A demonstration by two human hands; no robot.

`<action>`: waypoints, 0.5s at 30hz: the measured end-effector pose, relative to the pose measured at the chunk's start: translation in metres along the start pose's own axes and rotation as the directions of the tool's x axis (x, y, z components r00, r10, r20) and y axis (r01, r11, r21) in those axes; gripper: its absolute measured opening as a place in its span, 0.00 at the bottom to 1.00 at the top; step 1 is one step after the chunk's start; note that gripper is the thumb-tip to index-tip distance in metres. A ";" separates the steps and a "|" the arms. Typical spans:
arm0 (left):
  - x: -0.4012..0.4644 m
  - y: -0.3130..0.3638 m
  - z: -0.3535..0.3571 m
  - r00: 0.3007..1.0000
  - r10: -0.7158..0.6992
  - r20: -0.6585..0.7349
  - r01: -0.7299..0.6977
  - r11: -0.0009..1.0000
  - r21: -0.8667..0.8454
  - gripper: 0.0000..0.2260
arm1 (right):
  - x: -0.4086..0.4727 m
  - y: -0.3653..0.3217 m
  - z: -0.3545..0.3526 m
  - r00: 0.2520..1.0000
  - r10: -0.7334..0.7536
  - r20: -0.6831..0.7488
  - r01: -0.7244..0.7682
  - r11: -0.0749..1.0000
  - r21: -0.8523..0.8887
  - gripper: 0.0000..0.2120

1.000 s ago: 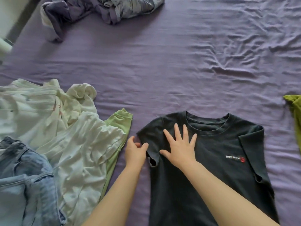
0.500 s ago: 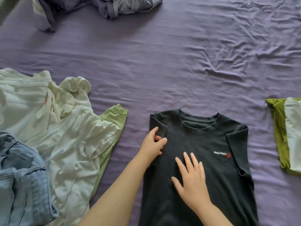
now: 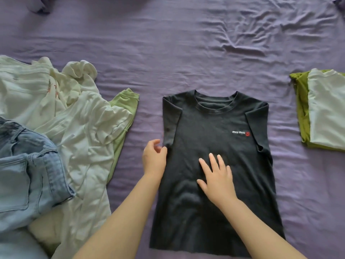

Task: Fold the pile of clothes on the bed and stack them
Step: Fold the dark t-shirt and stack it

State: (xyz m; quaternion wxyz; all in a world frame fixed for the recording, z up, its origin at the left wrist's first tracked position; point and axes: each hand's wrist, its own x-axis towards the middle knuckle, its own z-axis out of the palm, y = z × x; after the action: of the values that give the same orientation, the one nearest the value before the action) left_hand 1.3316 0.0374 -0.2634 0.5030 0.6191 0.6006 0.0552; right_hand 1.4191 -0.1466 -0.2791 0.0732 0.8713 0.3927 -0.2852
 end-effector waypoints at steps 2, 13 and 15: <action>-0.028 -0.030 -0.009 1.000 -0.026 -0.005 0.026 0.997 0.066 0.16 | -0.011 -0.001 0.003 0.999 -0.033 -0.015 0.033 0.999 0.022 0.31; -0.142 -0.133 -0.026 0.928 -0.334 0.165 0.290 0.925 0.244 0.06 | -0.095 -0.014 0.050 0.969 -0.245 0.040 0.236 0.959 0.158 0.27; -0.150 -0.138 -0.032 0.917 -0.356 0.182 0.304 0.917 0.259 0.07 | -0.104 -0.013 0.057 0.957 -0.284 0.056 0.271 0.947 0.170 0.27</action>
State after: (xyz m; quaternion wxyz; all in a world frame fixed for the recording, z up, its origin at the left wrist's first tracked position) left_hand 1.1736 -0.0962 -0.2624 0.4965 0.5633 0.6381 -0.1702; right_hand 1.3299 -0.2250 -0.2671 -0.0228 0.7983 0.4840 -0.3578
